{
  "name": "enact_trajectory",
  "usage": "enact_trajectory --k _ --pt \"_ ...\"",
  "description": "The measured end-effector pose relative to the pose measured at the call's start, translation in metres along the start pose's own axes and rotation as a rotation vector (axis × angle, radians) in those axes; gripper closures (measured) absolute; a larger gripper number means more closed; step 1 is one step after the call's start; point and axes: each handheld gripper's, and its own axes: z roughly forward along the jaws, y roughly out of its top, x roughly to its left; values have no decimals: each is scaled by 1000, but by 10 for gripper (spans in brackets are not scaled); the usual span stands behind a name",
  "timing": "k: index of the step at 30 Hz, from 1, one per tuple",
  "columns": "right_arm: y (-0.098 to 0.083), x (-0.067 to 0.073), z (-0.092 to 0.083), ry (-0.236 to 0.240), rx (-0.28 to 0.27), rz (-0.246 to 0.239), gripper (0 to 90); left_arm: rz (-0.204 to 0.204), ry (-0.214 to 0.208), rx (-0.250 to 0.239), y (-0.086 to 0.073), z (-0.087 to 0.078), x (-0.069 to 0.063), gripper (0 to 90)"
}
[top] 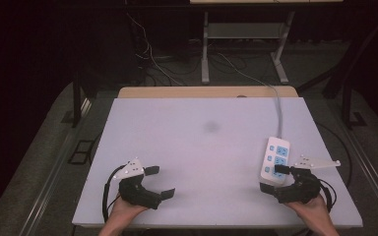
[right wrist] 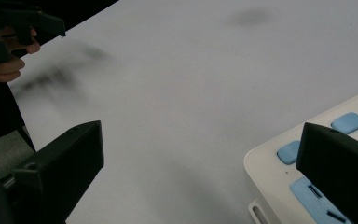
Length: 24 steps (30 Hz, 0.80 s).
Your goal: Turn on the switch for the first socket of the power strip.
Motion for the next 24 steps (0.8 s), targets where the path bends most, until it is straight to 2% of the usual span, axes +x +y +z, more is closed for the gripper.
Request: enact_trajectory --k 15,24 --pt "-1 -2 2 5 24 -1 3 4 -14 17 -1 3 -1 0" --pt "1 0 1 5 29 -2 3 3 -9 11 -1 2 -1 0"
